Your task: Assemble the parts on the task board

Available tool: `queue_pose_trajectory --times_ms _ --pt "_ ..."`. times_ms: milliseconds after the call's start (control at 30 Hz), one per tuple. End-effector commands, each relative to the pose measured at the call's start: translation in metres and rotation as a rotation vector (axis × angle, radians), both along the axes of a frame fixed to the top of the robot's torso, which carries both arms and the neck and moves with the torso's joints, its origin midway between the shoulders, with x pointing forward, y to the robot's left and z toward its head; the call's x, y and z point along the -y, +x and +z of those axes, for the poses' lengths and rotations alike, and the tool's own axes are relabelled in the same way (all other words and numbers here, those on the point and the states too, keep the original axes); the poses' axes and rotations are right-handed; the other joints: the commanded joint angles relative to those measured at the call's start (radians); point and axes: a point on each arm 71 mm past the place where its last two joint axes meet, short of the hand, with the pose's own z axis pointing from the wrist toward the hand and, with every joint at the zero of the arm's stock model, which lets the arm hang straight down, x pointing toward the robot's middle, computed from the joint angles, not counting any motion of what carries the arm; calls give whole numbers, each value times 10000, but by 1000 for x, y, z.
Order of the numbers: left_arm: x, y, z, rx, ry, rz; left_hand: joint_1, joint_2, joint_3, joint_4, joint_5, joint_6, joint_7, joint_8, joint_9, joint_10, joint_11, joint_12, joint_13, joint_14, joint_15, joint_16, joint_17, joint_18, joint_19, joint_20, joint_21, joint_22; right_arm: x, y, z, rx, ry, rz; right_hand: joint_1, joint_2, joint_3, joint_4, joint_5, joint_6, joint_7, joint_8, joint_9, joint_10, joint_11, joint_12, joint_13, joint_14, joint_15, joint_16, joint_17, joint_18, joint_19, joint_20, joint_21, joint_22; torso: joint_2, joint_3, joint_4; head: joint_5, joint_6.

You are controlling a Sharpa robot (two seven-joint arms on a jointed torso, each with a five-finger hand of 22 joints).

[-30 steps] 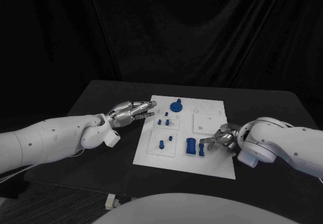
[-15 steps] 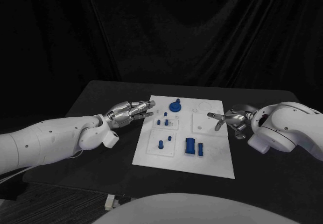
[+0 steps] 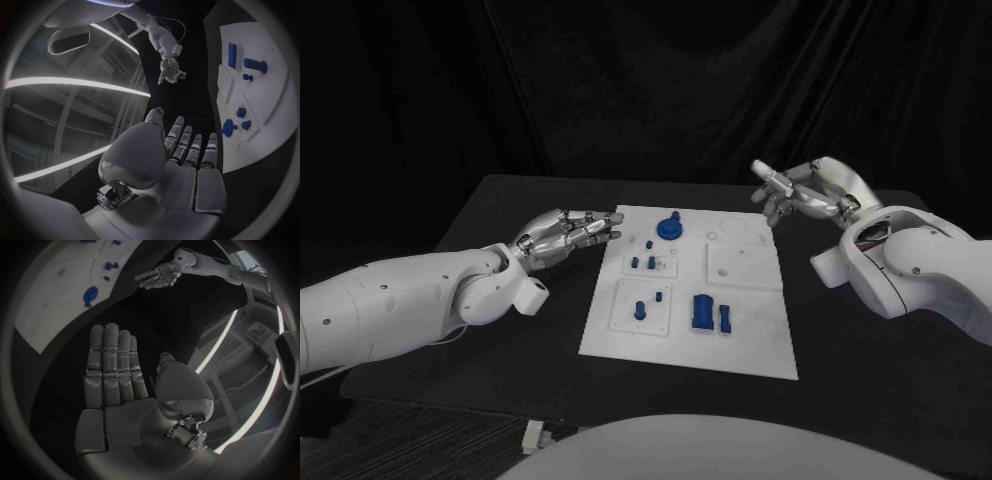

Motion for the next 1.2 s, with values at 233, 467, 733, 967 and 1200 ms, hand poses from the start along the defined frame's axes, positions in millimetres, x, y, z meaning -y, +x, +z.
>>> queue_pose_trajectory --times_ms 233,467,733,967,1200 --pt "13 4 37 2125 -1386 314 -296 18 -321 297 -908 -622 -59 -364 68 -584 -233 -660 60 -820 -221 -348 -12 -298 -565 -390 -320 -438 5 -8 -9 1746 2679 927 484 -877 60 -72 -817 -2799 130 -1483 -1626 -4997 785 -3072 -3034 -5890 1836 -2682 -2894 -755 -5513 1172 -998 -3302 -10 15 -22 -81 -2" --pt "20 6 39 2098 -1444 146 -839 149 -605 301 -1535 -2044 -541 -871 -46 -1711 -814 -1565 -62 -1531 -559 -937 -175 -250 -1014 -669 -668 -861 5 -11 -31 999 3235 1513 69 -1849 673 52 -1213 -7607 -2024 -1854 -3140 -9698 -330 -3338 -4612 -12172 688 -3589 -4704 -1160 -11687 820 -1567 -9652 -34 29 -46 -107 -2" --pt "20 6 39 2072 -1458 94 -813 185 -589 292 -1437 -2118 -604 -874 -48 -1765 -857 -1589 -65 -1546 -569 -954 -180 -248 -1020 -679 -673 -870 -1 -10 -40 682 3403 1758 74 -1813 720 68 -1256 -7657 -2000 -1857 -3357 -10289 -195 -2768 -4827 -12466 514 -3693 -4772 -849 -11774 732 -1587 -9891 -21 45 -75 -52 -2" --pt "26 8 25 708 -102 288 -6817 -733 634 -953 -2888 -3886 -1536 -1296 -475 -2856 -1532 -2163 -377 -1651 -1433 -1085 -235 -606 -1172 -1471 -846 -1146 -1 -5 -41 589 3317 870 -7851 -877 2140 -2923 -3058 -10431 -914 -2235 -3891 -12402 -373 -3844 -5965 -12990 43 -3815 -4896 -1160 -11844 -1069 -1633 -10212 -37 19 -94 -135 249" --pt "41 15 30 871 81 1478 -8720 -999 1001 -1321 -3328 -4533 -1536 -1296 -475 -2856 -1532 -2326 -377 -1651 -1433 -1085 -235 -608 -1172 -1772 -846 -1146 -11 6 -46 -168 4542 -704 -9196 -877 2140 -2923 -3058 -11153 -914 -2235 -3891 -12402 -373 -3844 -5965 -12990 43 -3815 -4896 -1161 -11844 -1069 -1633 -10212 -73 -38 -168 -421 1051"
